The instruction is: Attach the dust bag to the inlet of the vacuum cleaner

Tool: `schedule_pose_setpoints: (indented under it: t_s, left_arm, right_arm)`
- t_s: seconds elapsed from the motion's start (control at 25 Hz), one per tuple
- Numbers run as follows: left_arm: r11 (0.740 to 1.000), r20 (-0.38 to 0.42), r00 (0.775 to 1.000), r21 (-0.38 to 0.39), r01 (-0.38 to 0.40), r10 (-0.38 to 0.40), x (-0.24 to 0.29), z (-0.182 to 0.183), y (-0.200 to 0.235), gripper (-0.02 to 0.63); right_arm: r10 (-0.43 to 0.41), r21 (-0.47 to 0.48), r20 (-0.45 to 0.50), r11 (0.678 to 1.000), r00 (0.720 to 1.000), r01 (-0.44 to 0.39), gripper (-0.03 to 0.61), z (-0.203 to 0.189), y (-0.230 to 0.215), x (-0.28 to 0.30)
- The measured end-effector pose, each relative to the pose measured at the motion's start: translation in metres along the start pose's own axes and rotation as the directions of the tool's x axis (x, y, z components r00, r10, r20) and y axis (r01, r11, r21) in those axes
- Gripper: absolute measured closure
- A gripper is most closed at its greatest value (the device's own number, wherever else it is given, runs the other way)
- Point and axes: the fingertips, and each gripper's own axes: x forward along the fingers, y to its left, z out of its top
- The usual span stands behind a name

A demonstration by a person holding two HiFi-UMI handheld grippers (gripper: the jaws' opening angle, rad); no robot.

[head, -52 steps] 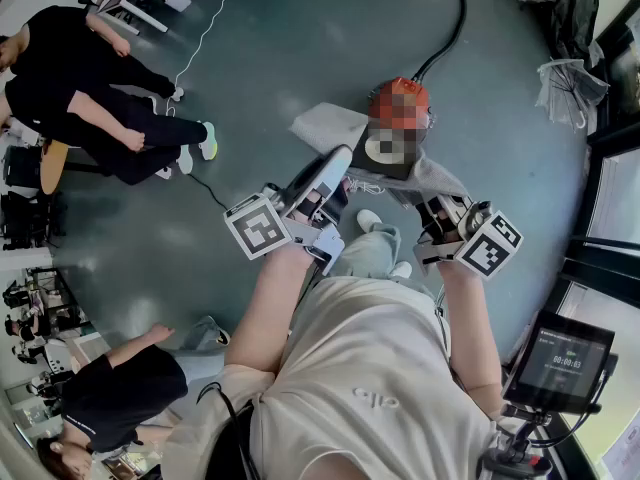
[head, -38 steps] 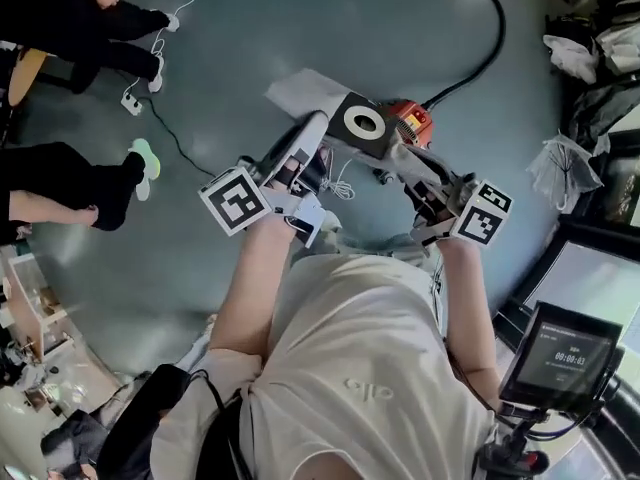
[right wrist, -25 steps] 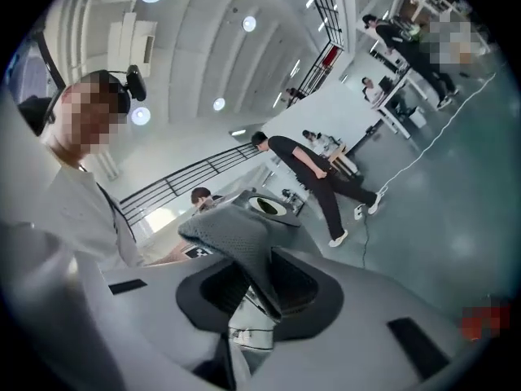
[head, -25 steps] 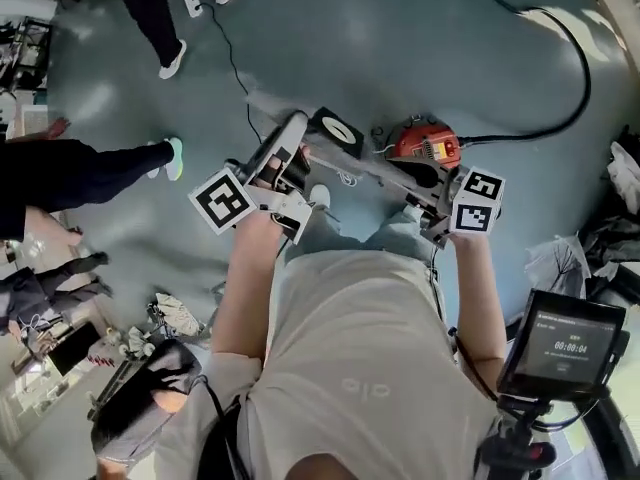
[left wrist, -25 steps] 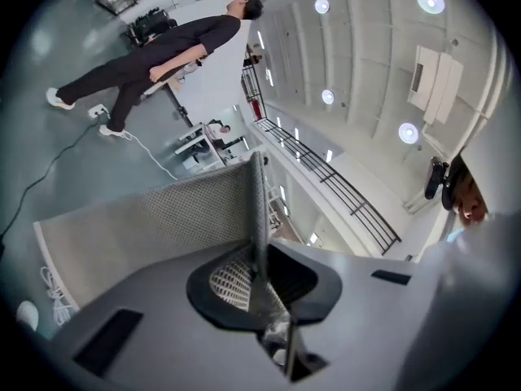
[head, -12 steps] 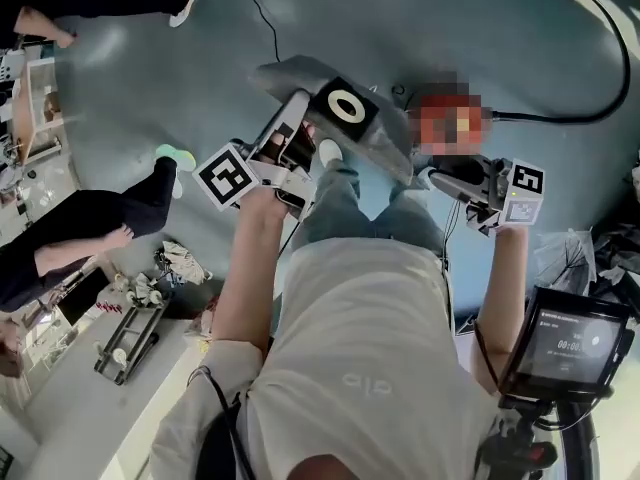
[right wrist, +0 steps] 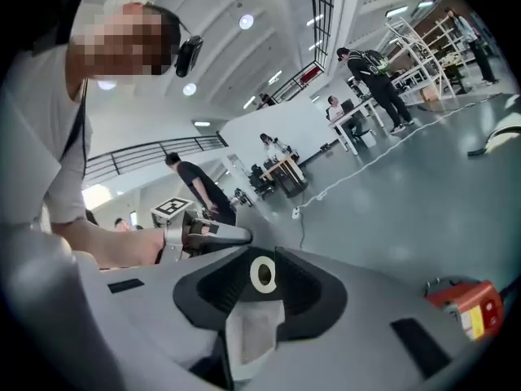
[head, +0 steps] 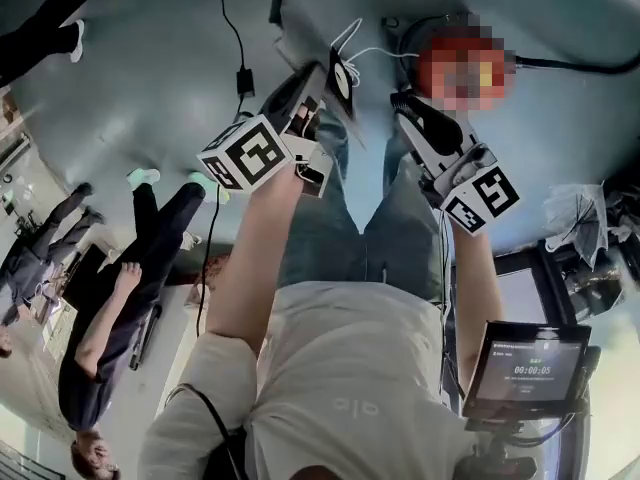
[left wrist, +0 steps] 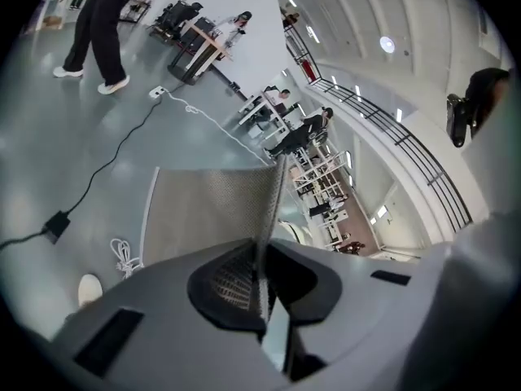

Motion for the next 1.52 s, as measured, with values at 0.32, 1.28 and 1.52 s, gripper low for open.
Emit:
schedule_pose_setpoints:
  t_s: [0.32,1.28,1.52]
  left_arm:
    - [0.977,-0.126,0.985,-0.167,-0.136,0.116,0.042,-0.148,0.149,0.589]
    - [0.976,-0.300,0.948,-0.147,-0.158,0.108,0.081,-0.243,0.171,0.589]
    - [0.969,-0.330,0.943,-0.215,-0.122,0.045,0.076,-0.259,0.170,0.589]
  right_arm:
    - [-0.164,-0.155,-0.258,0.980,0.952,0.127,0.499,-0.186,-0.027,0.059]
    - [-0.454,-0.152,-0.436,0.888,0.777,0.433,0.504,-0.295,-0.075,0.043]
    - [-0.376,-0.147,-0.477,0.925,0.795,0.349,0.505,-0.309,-0.064,0.042]
